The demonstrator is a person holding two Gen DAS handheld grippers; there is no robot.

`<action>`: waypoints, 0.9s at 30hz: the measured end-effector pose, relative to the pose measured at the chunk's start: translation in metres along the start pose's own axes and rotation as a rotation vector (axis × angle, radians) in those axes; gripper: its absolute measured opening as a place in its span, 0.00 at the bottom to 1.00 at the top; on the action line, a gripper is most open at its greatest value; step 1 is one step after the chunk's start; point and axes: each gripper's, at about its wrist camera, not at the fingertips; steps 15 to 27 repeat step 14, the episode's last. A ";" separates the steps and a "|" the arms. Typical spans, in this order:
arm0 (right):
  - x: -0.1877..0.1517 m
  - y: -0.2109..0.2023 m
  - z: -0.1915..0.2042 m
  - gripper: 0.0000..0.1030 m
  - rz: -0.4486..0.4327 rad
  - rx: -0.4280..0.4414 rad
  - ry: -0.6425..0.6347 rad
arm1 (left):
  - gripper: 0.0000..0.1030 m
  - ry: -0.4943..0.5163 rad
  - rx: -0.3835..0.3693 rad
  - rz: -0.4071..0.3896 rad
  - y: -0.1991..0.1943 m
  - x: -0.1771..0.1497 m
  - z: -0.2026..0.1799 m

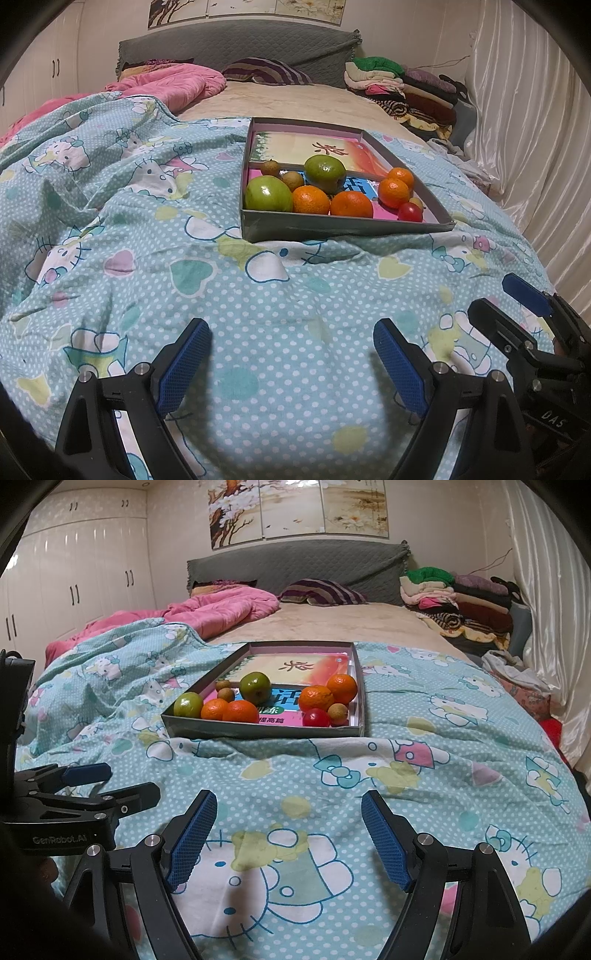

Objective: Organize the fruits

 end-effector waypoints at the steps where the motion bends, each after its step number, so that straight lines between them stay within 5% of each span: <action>1: 0.000 0.000 0.000 0.79 0.000 0.000 0.000 | 0.88 0.000 0.000 0.000 0.000 0.000 0.000; 27: 0.001 0.000 -0.013 0.79 0.005 -0.007 0.055 | 0.88 -0.035 0.012 -0.028 -0.005 0.013 0.010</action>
Point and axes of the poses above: each gripper's, at about its wrist camera, not at the fingertips, and y roughly the way its jaws point, z to its left, x to its top, and after that the axes turned 9 degrees about -y, right-handed
